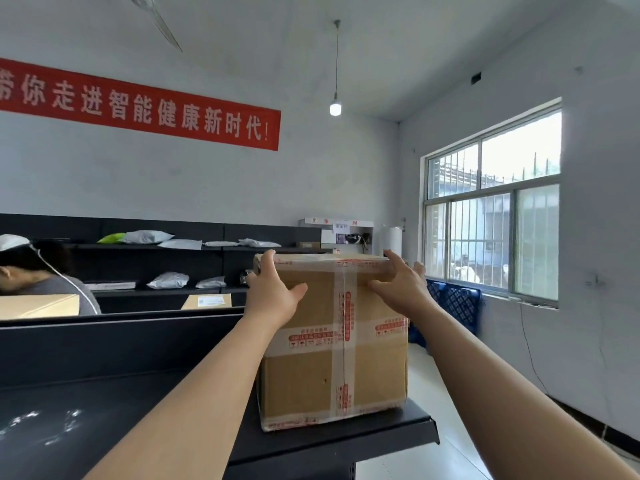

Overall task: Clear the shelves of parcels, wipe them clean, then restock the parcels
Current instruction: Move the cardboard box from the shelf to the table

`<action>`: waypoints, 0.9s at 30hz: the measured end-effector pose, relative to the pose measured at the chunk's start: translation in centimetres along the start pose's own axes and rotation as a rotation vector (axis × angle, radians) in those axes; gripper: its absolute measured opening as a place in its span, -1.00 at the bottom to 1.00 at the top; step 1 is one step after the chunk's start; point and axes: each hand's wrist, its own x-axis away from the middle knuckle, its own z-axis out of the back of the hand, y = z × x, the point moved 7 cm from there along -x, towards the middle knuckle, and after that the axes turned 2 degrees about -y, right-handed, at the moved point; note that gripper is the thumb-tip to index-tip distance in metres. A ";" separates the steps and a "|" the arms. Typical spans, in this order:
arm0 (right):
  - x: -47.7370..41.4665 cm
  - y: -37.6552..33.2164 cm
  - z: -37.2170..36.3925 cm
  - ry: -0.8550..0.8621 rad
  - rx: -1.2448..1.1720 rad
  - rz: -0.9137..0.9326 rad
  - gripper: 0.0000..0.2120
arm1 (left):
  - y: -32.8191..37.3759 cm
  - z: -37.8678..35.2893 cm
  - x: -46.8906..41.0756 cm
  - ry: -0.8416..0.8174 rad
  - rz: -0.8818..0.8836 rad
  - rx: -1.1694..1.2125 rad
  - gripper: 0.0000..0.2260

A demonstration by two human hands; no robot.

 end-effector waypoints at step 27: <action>6.1 -1.7 2.9 0.126 -0.012 0.094 -0.24 | 1.4 2.2 4.1 0.016 -0.155 0.116 -0.36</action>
